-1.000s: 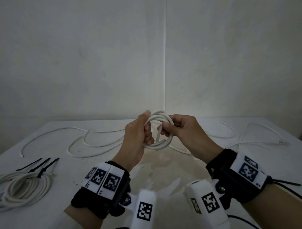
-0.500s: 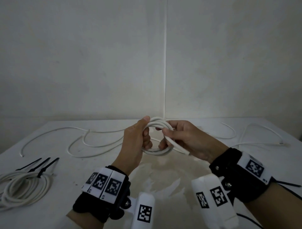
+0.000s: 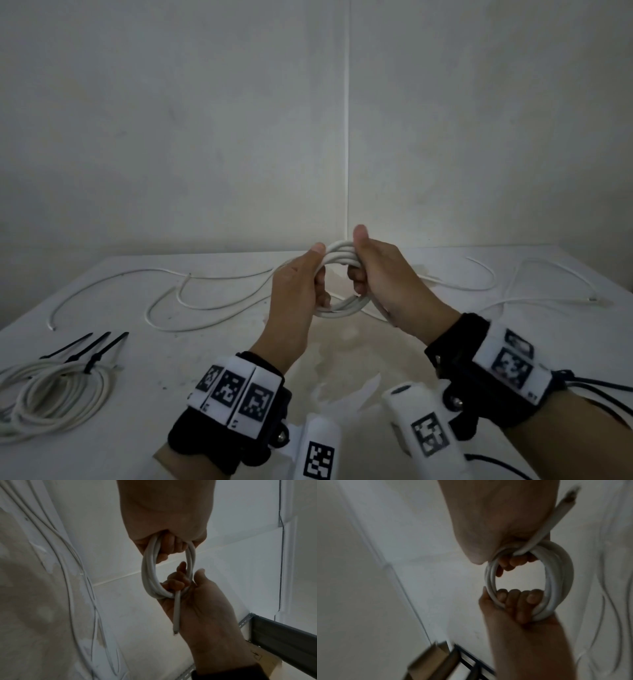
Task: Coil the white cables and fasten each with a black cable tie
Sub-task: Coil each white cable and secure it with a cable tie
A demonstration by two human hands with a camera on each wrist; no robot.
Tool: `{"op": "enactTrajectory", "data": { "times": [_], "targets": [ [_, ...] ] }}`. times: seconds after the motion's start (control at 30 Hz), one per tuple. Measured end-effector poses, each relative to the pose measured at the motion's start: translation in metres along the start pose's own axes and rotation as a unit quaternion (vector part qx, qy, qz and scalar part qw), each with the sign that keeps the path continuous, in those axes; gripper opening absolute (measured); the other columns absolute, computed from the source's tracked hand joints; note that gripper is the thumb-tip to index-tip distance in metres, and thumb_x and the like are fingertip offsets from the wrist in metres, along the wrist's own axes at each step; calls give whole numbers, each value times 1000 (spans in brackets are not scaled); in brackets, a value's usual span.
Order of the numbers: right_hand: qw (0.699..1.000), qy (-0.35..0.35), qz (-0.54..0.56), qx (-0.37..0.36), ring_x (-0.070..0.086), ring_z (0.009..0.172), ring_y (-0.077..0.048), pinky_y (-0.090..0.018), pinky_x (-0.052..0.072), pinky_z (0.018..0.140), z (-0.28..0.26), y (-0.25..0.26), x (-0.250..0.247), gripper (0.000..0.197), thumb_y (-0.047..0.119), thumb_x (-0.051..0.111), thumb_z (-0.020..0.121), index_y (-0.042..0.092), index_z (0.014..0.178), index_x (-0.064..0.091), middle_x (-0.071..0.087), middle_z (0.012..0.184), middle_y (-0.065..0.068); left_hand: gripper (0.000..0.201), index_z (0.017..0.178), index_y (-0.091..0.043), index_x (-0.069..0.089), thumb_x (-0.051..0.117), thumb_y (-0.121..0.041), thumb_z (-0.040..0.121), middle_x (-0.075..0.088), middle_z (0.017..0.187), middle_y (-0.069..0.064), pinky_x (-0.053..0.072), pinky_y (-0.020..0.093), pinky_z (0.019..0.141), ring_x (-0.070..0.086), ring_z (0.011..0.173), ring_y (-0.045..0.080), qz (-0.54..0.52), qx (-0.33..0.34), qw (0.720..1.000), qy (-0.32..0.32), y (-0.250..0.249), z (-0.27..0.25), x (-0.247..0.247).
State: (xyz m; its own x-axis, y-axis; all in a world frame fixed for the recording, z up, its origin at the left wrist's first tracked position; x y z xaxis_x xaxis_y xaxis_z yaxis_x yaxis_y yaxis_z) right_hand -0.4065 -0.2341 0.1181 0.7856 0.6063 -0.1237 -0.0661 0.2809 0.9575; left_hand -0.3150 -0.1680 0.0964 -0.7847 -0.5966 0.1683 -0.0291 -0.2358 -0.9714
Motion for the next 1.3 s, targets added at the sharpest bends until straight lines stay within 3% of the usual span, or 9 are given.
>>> {"op": "enactTrajectory", "data": {
  "times": [0.2, 0.27, 0.37, 0.5, 0.77, 0.93, 1.1, 1.23, 1.3],
  "targets": [
    [977, -10, -198, -74, 37, 45, -6, -18, 30, 50, 3, 2, -2, 45, 34, 30, 99, 12, 62, 44, 40, 52, 1, 40, 68, -8, 56, 34, -22, 99, 47, 45, -1, 48, 34, 63, 47, 43, 14, 46, -34, 994, 97, 9, -1, 4],
    [960, -2, -261, -100, 41, 51, -6, -15, 32, 54, 0, 5, 1, 46, 31, 30, 100, 12, 62, 47, 43, 54, 3, 44, 70, -6, 60, 29, -21, 98, 53, 50, 2, 48, 32, 62, 52, 48, 17, 107, -31, 986, 122, 5, -2, 6],
    [945, 14, -296, -137, 45, 52, -3, -13, 33, 57, -3, 12, 7, 44, 28, 29, 100, 16, 63, 49, 46, 55, 10, 51, 64, -9, 56, 33, -39, 97, 47, 47, -1, 43, 22, 50, 45, 42, 12, 154, -39, 978, 136, 2, -3, 14],
    [967, 32, -221, -120, 42, 53, -6, -20, 35, 58, -2, 14, 7, 38, 29, 30, 100, 13, 73, 51, 47, 60, 4, 47, 57, -10, 48, 44, -38, 95, 35, 36, -8, 33, 21, 42, 32, 32, 8, 95, -56, 992, 67, 2, -3, 9],
    [982, 18, -126, -137, 51, 65, 5, -12, 39, 65, -8, 5, 0, 35, 45, 27, 90, 22, 83, 54, 56, 73, 8, 43, 55, -12, 43, 46, -28, 94, 29, 35, -7, 26, 18, 35, 25, 30, 7, -43, -42, 997, -55, -3, 8, -13],
    [989, 55, -70, -119, 56, 71, -8, -30, 50, 74, -5, -5, 6, 29, 48, 31, 84, 30, 96, 50, 57, 76, 3, 40, 57, -12, 41, 43, -28, 94, 26, 35, -7, 25, 17, 34, 22, 31, 7, -134, -52, 987, -73, 1, 9, -17],
    [980, 11, -121, -160, 50, 53, -2, -14, 42, 54, -4, 3, 0, 14, 28, 36, 96, 28, 85, 45, 53, 64, 5, 43, 58, -10, 44, 35, -28, 96, 28, 34, -6, 35, 16, 36, 26, 29, 6, -197, -86, 977, -15, 13, 9, -7],
    [970, -3, -178, -164, 49, 52, -2, -16, 38, 54, -4, -2, -11, 16, 34, 36, 95, 30, 83, 45, 52, 62, 6, 46, 58, -2, 54, 27, -20, 91, 45, 39, 4, 49, 29, 57, 48, 37, 18, -95, -122, 984, 86, 19, 10, -5],
    [963, 21, -213, -165, 48, 53, -2, -17, 36, 54, -4, -3, -11, 17, 43, 33, 91, 33, 81, 43, 52, 63, 7, 50, 56, 1, 62, 27, -16, 87, 54, 46, 11, 53, 30, 57, 56, 45, 25, -60, -146, 980, 124, 18, 10, -7]
  ]
}}
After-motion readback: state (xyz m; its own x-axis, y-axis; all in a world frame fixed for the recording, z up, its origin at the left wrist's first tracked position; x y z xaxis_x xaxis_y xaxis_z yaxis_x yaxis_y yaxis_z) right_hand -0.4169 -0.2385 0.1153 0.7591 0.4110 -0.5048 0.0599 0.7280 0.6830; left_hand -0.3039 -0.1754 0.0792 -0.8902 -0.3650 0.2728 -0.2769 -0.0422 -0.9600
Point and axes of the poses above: each hand's wrist, its own z-axis towards the middle knuckle, its own x-axis out of the palm, y = z × x, the point moved 8 cm from there along z, towards the middle knuckle
